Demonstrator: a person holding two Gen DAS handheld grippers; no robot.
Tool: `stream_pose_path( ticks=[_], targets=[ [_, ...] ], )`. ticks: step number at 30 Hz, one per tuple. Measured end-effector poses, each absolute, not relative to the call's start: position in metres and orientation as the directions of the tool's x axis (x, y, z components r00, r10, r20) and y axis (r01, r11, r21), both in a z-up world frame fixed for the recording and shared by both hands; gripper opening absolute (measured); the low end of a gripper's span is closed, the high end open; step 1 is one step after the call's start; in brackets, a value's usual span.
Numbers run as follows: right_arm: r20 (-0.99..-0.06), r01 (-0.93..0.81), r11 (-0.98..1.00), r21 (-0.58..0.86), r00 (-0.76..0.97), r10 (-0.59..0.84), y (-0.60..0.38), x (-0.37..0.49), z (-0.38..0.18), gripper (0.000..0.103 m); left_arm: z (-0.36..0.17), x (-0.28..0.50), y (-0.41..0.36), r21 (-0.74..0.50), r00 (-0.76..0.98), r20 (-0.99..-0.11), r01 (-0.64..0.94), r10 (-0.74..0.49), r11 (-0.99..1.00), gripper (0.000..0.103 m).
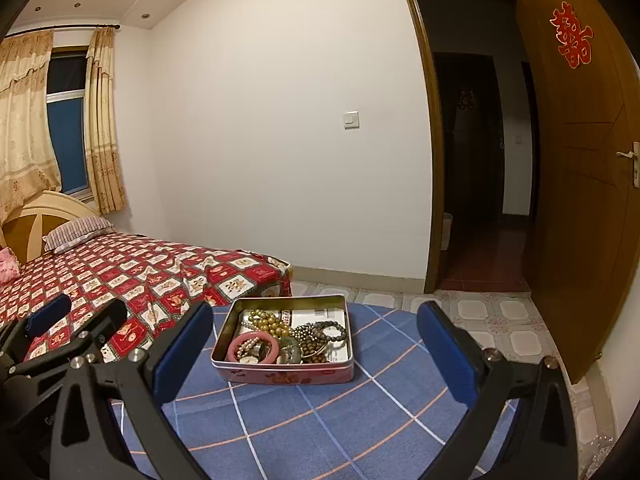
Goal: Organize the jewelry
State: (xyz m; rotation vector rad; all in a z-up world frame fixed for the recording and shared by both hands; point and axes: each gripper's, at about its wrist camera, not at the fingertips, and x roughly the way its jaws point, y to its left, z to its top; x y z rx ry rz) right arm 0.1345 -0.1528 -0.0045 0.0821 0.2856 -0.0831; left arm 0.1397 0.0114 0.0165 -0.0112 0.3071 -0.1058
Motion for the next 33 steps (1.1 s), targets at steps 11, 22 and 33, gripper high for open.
stream_pose_path(
  ticks=[11,22,33],
  targets=[
    [-0.285,0.094,0.993,0.073,0.956,-0.07,-0.154,0.133,-0.003,0.103,0.018,0.136,0.009,-0.002,0.957,-0.28,0.084,-0.081,0.996,0.083],
    [-0.263,0.105,0.993,0.059,0.961,-0.087,-0.153,0.126,0.002,0.103,0.023,0.132,0.013,-0.014,0.975,-0.216,0.039,-0.041,0.999,0.083],
    [-0.278,0.105,0.992,0.067,0.957,-0.083,-0.155,0.127,0.002,0.103,0.019,0.131,0.006,0.02,0.975,-0.215,0.063,-0.057,0.998,0.083]
  ],
)
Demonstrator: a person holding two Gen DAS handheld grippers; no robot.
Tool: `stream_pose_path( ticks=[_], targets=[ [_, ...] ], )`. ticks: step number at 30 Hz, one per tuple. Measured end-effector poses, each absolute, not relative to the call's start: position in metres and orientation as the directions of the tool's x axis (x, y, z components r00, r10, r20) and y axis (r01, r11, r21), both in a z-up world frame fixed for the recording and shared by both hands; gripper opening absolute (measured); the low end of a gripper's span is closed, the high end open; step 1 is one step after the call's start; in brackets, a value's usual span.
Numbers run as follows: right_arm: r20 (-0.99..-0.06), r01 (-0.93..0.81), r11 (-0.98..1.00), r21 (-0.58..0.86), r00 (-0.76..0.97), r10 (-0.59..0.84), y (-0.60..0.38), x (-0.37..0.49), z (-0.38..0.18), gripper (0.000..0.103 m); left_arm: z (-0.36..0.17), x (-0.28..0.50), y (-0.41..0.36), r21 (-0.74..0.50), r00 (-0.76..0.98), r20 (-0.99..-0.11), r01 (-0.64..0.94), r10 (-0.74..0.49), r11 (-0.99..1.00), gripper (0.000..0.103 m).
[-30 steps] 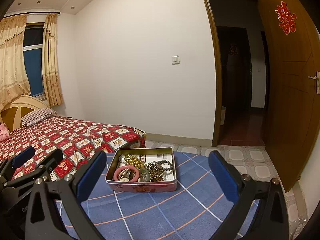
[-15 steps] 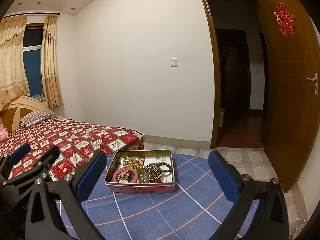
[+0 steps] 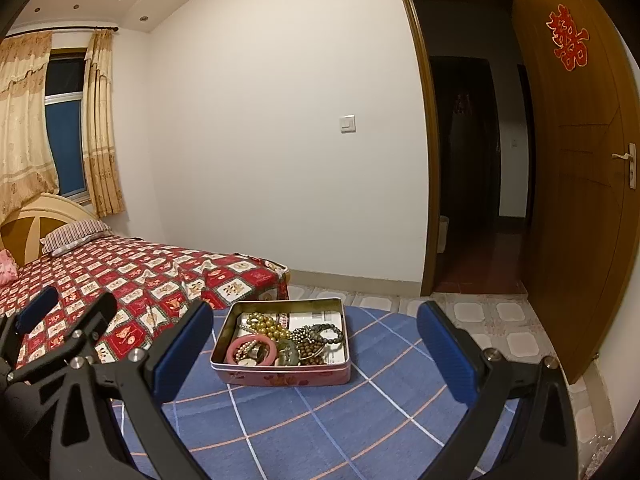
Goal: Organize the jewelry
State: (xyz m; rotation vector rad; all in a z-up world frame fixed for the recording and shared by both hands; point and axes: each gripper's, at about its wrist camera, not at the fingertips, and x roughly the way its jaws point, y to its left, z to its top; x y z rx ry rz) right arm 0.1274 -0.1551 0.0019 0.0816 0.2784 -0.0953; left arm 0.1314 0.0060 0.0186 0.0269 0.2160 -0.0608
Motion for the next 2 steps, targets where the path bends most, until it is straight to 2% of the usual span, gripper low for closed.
stream_pose_path(
  ticks=[2],
  targets=[
    [-0.281,0.106,0.992,0.064,0.956,-0.084,-0.1549,0.1278,0.0016,0.103,0.0195,0.1332,0.0055,0.025,0.975,-0.219,0.044,-0.038,0.999,0.083]
  ],
)
